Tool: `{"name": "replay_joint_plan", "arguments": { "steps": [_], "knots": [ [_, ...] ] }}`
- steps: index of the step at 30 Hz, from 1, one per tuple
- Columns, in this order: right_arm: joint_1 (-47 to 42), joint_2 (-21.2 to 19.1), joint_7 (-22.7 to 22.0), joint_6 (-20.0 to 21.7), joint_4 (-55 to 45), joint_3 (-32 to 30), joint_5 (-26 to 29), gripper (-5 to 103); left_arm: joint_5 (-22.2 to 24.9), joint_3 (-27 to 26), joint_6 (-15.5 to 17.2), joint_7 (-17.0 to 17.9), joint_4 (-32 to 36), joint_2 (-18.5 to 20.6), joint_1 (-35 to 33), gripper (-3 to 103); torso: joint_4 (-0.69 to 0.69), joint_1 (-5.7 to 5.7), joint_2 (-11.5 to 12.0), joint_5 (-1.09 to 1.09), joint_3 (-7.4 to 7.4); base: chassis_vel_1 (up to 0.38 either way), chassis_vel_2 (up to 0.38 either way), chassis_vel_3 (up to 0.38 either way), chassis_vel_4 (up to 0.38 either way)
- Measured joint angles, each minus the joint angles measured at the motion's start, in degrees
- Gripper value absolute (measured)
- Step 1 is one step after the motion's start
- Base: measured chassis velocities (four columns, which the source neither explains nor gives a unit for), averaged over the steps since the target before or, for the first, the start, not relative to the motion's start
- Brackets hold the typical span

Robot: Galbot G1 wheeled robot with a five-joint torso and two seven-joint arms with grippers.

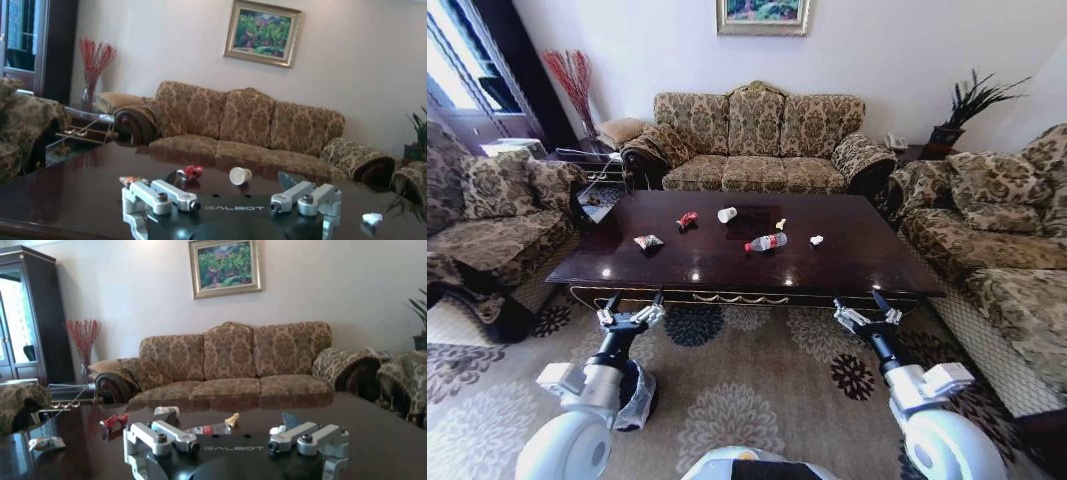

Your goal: Move to the front of the table and place the trash on the table into the trash bin.

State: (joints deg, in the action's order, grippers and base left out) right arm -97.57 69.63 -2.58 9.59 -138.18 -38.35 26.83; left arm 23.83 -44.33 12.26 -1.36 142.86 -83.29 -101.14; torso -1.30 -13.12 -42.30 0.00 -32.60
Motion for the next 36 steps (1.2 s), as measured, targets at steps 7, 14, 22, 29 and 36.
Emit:
{"name": "replay_joint_plan", "arguments": {
  "steps": [7, 14, 22, 29, 36],
  "knots": [
    [0.14, -0.12, 0.03, 0.47, 0.08, 0.41, -0.21, 100, -0.02, -0.05, -0.37, -0.01, -0.92, 0.16, 0.46, 100, 0.0, 0.0, 0.0, 0.0, 0.0, 0.011, 0.01, -0.012, -0.013],
    [-0.56, 0.03, 0.16, 0.57, -1.18, 0.45, -0.34, 100, -0.02, 0.39, -0.37, -0.03, -1.55, 0.33, 0.71, 100, 0.01, 0.0, 0.0, 0.0, 0.0, 0.149, 0.134, -0.132, -0.167],
    [-0.79, 0.36, 0.87, -0.97, -0.68, 0.93, -2.01, 100, -0.02, 0.71, -0.23, -0.03, -2.25, 0.46, 0.66, 100, 0.0, 0.0, 0.0, 0.0, 0.0, 0.239, 0.249, -0.242, -0.223],
    [-0.41, 0.46, 1.08, -2.12, 0.15, 1.93, -2.27, 100, -0.39, 0.0, 0.05, -0.03, -4.23, 1.81, 0.63, 100, 0.0, 0.0, 0.0, -0.07, 0.0, 0.288, 0.302, -0.305, -0.31],
    [-1.45, 0.48, 0.74, -2.2, 0.56, 1.57, -2.32, 100, -1.26, -0.98, 6.63, 0.98, -7.89, 7.3, -3.54, 100, -0.04, 0.0, 0.0, -0.03, 0.0, 0.167, 0.138, -0.123, -0.14]
  ]
}}
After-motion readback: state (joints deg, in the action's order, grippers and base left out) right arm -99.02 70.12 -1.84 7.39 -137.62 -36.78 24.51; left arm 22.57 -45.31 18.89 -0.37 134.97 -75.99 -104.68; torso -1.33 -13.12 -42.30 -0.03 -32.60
